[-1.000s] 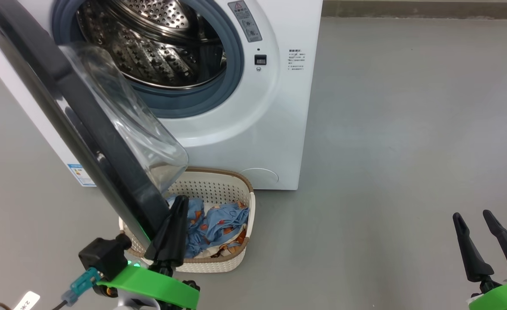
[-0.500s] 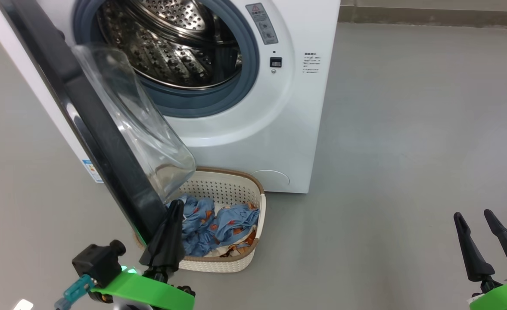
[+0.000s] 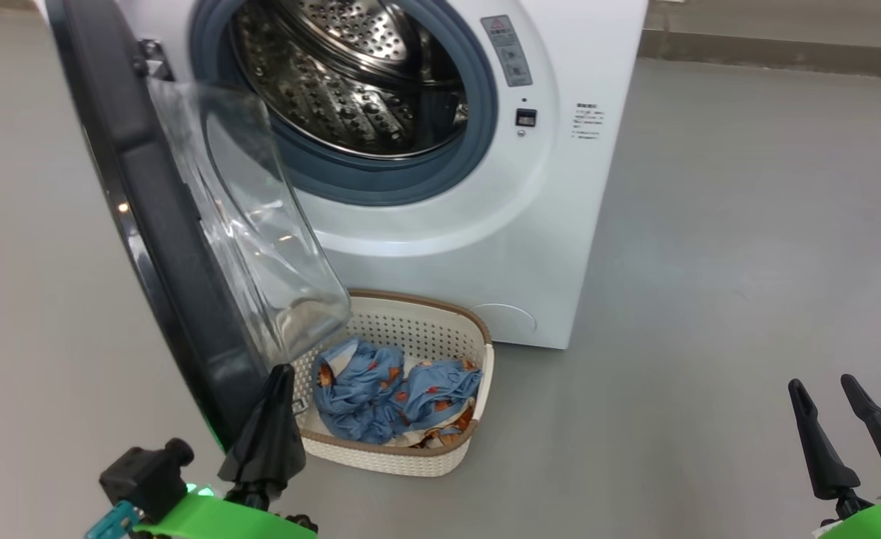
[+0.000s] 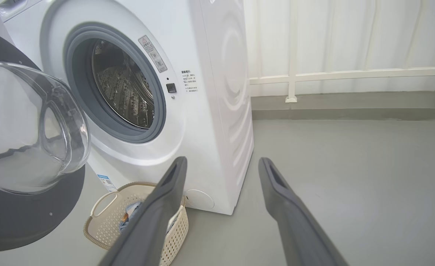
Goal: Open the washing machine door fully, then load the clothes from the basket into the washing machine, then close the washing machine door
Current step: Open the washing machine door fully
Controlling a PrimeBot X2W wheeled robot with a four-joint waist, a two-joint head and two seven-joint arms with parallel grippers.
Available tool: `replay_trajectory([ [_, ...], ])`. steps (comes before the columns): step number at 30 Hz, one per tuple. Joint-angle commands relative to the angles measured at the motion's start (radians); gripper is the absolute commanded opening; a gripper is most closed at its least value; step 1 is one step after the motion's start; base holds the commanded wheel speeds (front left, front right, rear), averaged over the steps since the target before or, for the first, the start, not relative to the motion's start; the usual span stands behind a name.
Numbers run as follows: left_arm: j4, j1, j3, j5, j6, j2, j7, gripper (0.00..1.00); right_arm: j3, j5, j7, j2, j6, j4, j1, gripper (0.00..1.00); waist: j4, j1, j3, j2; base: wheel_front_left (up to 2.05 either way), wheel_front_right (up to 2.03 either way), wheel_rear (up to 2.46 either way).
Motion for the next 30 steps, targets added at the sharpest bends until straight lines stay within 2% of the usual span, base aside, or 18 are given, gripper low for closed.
replay_trajectory([
  [1,-0.020,-0.010,0.061,-0.007,0.024,0.033,-0.009,0.00,0.007,-0.015,-0.012,-0.032,0.006,-0.023,-0.009,1.00,0.018,0.0001,-0.006,0.0000,0.00,0.00,0.00],
  [13,-0.039,0.013,0.092,-0.018,0.050,0.067,0.002,0.00,0.012,-0.015,-0.012,-0.024,0.006,-0.020,0.000,1.00,0.083,0.0001,-0.030,0.0000,0.00,0.00,0.00],
  [30,-0.025,-0.005,0.184,-0.031,0.083,0.163,0.015,0.00,0.013,-0.014,-0.012,-0.017,0.006,-0.020,0.007,1.00,0.113,0.0001,-0.032,0.0000,0.00,0.00,0.00],
])
